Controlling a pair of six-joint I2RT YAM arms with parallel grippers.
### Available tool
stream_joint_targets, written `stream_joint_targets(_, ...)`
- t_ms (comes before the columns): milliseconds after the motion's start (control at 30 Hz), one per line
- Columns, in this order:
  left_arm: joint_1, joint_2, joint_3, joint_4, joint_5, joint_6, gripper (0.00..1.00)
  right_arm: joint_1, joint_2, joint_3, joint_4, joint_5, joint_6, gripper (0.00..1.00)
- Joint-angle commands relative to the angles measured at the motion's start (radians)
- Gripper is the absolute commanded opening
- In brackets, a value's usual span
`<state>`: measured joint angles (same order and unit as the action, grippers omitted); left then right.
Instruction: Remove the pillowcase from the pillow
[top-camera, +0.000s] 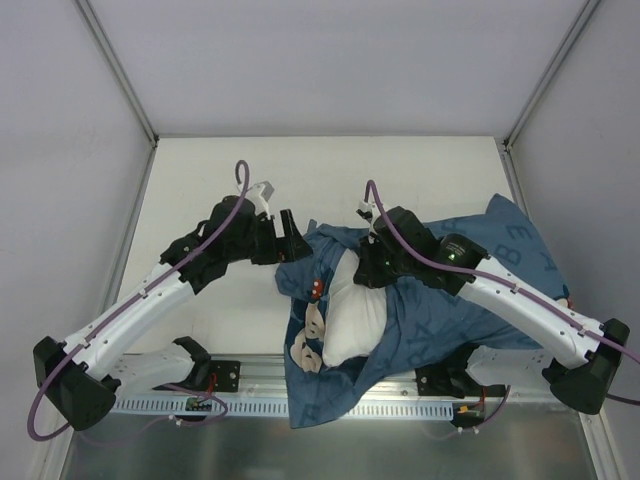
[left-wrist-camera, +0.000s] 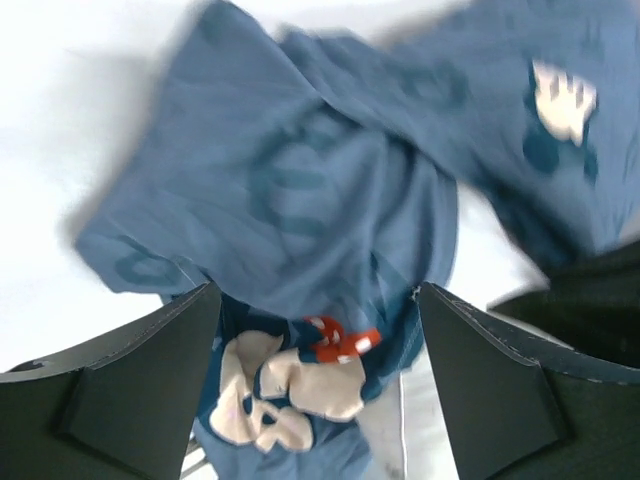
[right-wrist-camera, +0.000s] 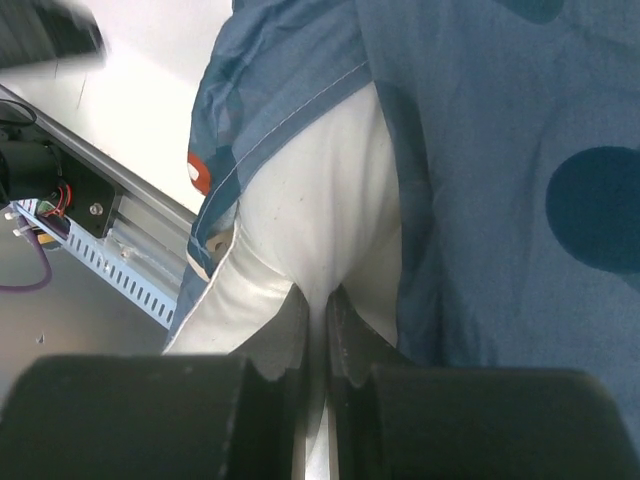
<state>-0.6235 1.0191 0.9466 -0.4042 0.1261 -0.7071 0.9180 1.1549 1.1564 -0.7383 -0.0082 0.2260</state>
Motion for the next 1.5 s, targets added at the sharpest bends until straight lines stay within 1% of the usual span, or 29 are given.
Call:
stream_joint_targets(0,-0.070,0.035,0.037,-0.025,0.116,0.162,0.82,-0.004,-0.029,0.045,0.014,0.026,-0.022,0.01)
stream_joint_targets(167,-0.166,0.082,0.050,-0.025,0.201,0.205,0.83,-0.004,-0.011,0.078,0.005,0.039,-0.036,0.01)
stream_joint_targets(233,-0.214,0.127,0.060,-0.025,0.192,0.204,0.83,-0.002,0.000,0.091,0.005,0.033,-0.040,0.01)
stream_joint_targets(267,-0.232,0.160,0.067,-0.025,0.184,0.196,0.82,-0.004,0.005,0.104,0.005,0.027,-0.043,0.01)
stream_joint_targets(333,-0.240,0.185,0.075,-0.025,0.141,0.186,0.79,-0.004,0.009,0.115,0.004,0.019,-0.048,0.01)
stream_joint_targets(367,-0.240,0.199,0.077,-0.025,0.117,0.173,0.74,-0.002,0.008,0.126,0.002,0.019,-0.054,0.01)
stream_joint_targets(400,-0.240,0.205,0.080,-0.025,0.095,0.170,0.70,-0.004,0.006,0.129,0.001,0.019,-0.054,0.01)
stream_joint_targets(433,-0.240,0.210,0.089,-0.022,0.051,0.167,0.64,-0.004,0.002,0.131,0.001,-0.021,-0.056,0.01)
stream_joint_targets(467,-0.239,0.222,0.095,-0.022,0.029,0.160,0.51,-0.004,-0.001,0.134,-0.004,-0.027,-0.065,0.01)
stream_joint_targets(567,-0.223,0.234,0.119,-0.022,-0.023,0.152,0.27,-0.002,-0.004,0.137,-0.015,-0.049,-0.085,0.01)
stream_joint_targets(600,-0.210,0.231,0.123,-0.022,-0.020,0.147,0.16,-0.002,-0.007,0.135,-0.025,-0.055,-0.102,0.01)
stream_joint_targets(633,-0.171,0.227,0.121,-0.022,-0.016,0.137,0.11,-0.002,-0.015,0.132,-0.030,-0.065,-0.109,0.01)
stream_joint_targets(667,-0.148,0.211,0.118,-0.021,-0.002,0.133,0.09,-0.001,-0.023,0.128,-0.035,-0.075,-0.119,0.01)
stream_joint_targets(700,-0.096,0.205,0.116,-0.019,0.007,0.132,0.04,-0.002,-0.030,0.117,-0.038,-0.087,-0.135,0.01)
stream_joint_targets(733,-0.072,0.200,0.116,-0.016,0.018,0.132,0.01,-0.002,-0.040,0.112,-0.038,-0.111,-0.142,0.01)
stream_joint_targets(833,0.010,0.228,0.138,-0.013,0.062,0.152,0.00,0.002,-0.107,0.091,-0.032,-0.163,-0.169,0.01)
stream_joint_targets(900,0.036,0.262,0.173,-0.016,0.096,0.164,0.00,0.005,-0.138,0.080,-0.027,-0.199,-0.183,0.01)
stream_joint_targets(1067,0.103,0.377,0.236,-0.015,0.129,0.152,0.00,0.007,-0.224,0.089,-0.026,-0.265,-0.208,0.01)
stream_joint_targets(1200,0.152,0.412,0.299,-0.012,0.150,0.121,0.00,0.009,-0.247,0.114,-0.081,-0.340,-0.252,0.01)
stream_joint_targets(1333,0.186,0.444,0.372,-0.012,0.165,0.112,0.00,0.013,-0.244,0.106,-0.154,-0.358,-0.281,0.01)
stream_joint_targets(1467,0.205,0.502,0.423,-0.012,0.165,0.095,0.00,0.021,-0.270,0.082,-0.121,-0.441,-0.294,0.01)
